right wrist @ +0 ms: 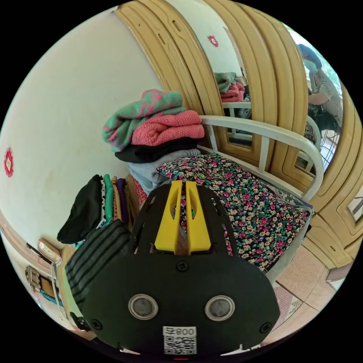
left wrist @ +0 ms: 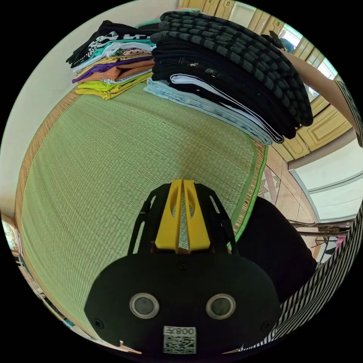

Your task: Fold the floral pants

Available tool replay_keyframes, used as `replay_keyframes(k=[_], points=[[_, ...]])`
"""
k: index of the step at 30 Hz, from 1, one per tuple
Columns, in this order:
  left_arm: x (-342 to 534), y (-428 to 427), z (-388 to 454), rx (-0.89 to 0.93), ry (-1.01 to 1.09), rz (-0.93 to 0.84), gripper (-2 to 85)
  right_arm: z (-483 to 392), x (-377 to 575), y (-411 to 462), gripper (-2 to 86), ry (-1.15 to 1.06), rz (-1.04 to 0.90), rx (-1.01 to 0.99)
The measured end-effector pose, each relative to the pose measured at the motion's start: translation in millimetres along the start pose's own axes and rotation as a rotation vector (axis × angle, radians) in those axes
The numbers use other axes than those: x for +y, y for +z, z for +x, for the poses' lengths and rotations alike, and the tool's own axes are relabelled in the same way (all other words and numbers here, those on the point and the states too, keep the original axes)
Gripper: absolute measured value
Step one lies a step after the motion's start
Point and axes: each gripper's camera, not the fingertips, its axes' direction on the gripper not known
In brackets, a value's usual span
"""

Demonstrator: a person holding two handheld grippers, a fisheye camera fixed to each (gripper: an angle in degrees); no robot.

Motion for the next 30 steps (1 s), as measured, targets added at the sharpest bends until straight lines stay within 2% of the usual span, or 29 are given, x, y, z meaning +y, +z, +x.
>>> replay_keyframes(k=[4,9,13,20,24,30], points=[[35.7,2.8,-13.0,0.04,-0.026,0.014,0.2,14.1,-3.3,-63.9,1.1,0.064,0.108,-0.125],[88.8,-2.4,-34.4,0.186,-0.07,0.016,0.1,-13.8,-14.5,-148.6,0.9,-0.018,0.223,-0.264],[133.5,-21.4,-40.6,0.197,-0.065,0.085,0.2,-74.7,-24.3,-223.1,0.8,-0.161,0.296,-0.425],[249.3,-86.4,-77.6,0.219,-0.171,0.339,0.7,-215.5,-8.7,-347.1,0.7,-0.421,0.402,-0.745],[336.3,-126.4,-105.5,0.267,-0.249,0.514,2.4,-285.1,19.2,-387.3,0.7,-0.518,0.378,-0.922],[473.8,-171.5,-135.5,0.277,-0.331,0.744,8.7,-386.7,102.7,-395.9,0.8,-0.611,0.206,-1.143]])
